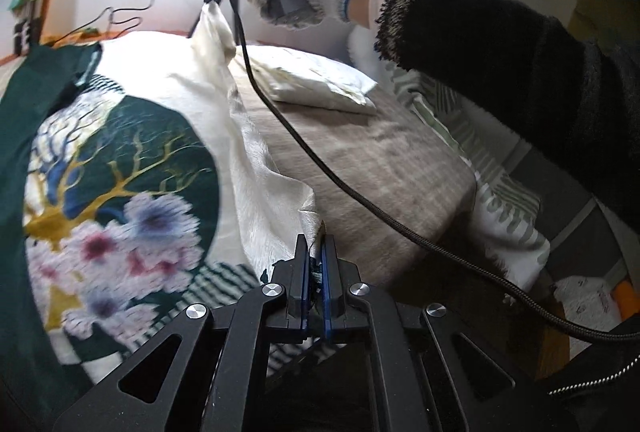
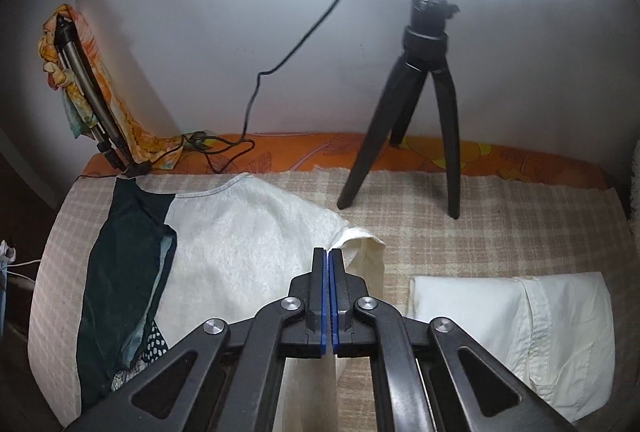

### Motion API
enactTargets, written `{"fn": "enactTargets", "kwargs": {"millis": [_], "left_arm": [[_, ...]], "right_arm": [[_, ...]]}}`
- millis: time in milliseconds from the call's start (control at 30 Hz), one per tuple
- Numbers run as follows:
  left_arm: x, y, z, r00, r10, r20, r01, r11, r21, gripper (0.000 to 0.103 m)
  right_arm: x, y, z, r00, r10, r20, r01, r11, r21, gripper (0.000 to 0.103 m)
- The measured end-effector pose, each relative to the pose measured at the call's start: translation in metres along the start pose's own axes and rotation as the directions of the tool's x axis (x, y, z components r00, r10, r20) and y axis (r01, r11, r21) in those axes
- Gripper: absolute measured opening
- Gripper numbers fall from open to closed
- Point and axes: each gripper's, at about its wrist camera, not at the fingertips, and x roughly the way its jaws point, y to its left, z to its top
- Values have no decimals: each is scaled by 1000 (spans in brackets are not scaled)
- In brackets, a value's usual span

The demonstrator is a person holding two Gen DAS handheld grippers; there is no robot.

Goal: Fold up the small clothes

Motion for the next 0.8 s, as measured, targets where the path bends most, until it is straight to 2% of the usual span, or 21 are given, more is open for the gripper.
{"fn": "enactTargets", "kwargs": {"millis": [167,433,800], "left_arm": [[-9,11,-7,1000,13,13,-13,999,-31,3],[-23,32,-19,999,38,30,-35,995,-96,3],[-40,53,-32,996,80,41,-73,984,-160,3]], "right_arm": [[8,55,7,1000,-8,2,8,994,-105,0],[46,136,1,999,-21,-34,12,972,-236,0],[74,198,-1,998,-13,-58,-4,962,-274,0]]}}
